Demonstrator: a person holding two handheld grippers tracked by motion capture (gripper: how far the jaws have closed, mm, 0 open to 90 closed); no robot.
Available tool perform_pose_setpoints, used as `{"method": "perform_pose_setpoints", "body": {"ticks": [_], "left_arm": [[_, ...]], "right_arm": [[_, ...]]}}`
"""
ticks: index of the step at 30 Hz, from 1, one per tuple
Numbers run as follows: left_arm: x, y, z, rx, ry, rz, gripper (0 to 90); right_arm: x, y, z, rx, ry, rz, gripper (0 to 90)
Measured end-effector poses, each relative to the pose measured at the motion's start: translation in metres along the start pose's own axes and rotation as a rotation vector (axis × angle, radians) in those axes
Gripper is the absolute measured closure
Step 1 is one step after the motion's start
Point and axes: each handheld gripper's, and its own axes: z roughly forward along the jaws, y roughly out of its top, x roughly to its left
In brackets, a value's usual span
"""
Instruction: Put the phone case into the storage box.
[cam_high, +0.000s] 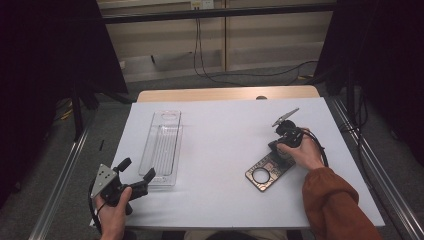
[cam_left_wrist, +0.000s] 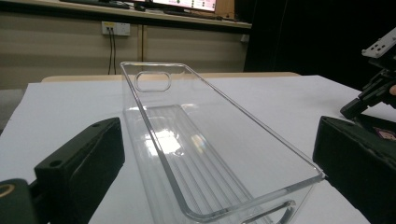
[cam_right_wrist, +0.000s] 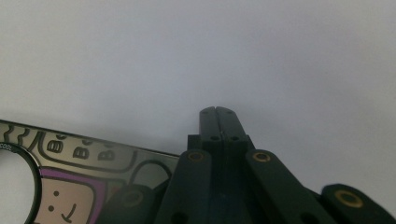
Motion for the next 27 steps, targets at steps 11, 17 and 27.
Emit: {"method": "perform_pose_setpoints", "body": {"ticks": [11, 17, 27], "left_arm": [[-0.002, 0.0, 0.003, 0.003, -0.014, 0.002, 2.3], [-0.001, 0.0, 0.002, -0.002, -0.014, -0.008, 2.3], [-0.001, 0.0, 0.002, -0.003, -0.011, -0.006, 2.3]], "right_arm": [[0.002, -0.01, -0.007, 0.006, -0.002, -0.005, 90.0], [0.004, -0.016, -0.01, 0.008, 0.0, -0.007, 90.0], [0.005, -0.024, -0.015, 0.014, 0.002, -0.009, 90.0]]}}
